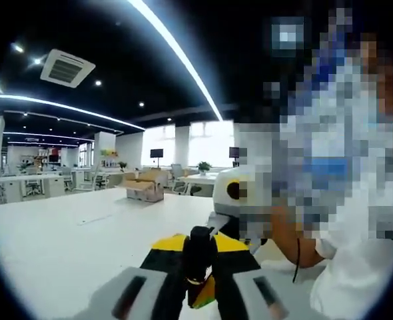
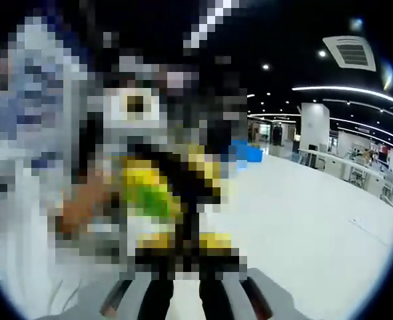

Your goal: Unscrew the lipstick cap, remove the lipstick, and put the cap back on the lipstick

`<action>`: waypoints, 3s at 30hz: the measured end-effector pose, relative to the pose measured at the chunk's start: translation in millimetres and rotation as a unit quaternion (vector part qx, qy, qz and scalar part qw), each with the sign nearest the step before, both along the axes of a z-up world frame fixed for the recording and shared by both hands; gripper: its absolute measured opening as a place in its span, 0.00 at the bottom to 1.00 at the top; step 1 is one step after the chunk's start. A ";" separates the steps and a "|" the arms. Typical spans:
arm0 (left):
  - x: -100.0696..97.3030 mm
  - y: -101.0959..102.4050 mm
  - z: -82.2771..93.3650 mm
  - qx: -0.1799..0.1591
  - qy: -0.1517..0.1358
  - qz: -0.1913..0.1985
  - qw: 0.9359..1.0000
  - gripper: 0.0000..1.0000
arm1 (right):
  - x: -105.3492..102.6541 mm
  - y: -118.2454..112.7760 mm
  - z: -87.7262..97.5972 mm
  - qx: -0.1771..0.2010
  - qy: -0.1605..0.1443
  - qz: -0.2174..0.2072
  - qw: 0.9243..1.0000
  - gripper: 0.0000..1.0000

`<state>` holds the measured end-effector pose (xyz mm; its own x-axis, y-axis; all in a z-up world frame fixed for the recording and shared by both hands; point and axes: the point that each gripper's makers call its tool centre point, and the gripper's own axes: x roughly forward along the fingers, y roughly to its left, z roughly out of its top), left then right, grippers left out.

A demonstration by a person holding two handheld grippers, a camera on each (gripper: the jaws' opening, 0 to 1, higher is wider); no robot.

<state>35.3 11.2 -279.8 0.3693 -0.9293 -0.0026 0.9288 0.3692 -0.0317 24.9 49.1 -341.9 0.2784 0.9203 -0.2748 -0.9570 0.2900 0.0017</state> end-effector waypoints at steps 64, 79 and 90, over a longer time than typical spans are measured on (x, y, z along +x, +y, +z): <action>122.6 129.8 -102.5 -0.016 0.093 0.216 0.972 0.13 | 18.8 -51.4 22.3 0.031 -0.003 -0.052 0.998 0.11; 108.5 119.4 -123.8 0.029 0.109 0.208 0.972 0.15 | 15.9 -49.7 18.8 0.027 -0.004 -0.049 0.998 0.11; 104.0 121.9 -91.7 -0.016 0.102 0.202 0.974 0.32 | 16.4 -49.4 18.6 0.026 -0.001 -0.046 0.999 0.11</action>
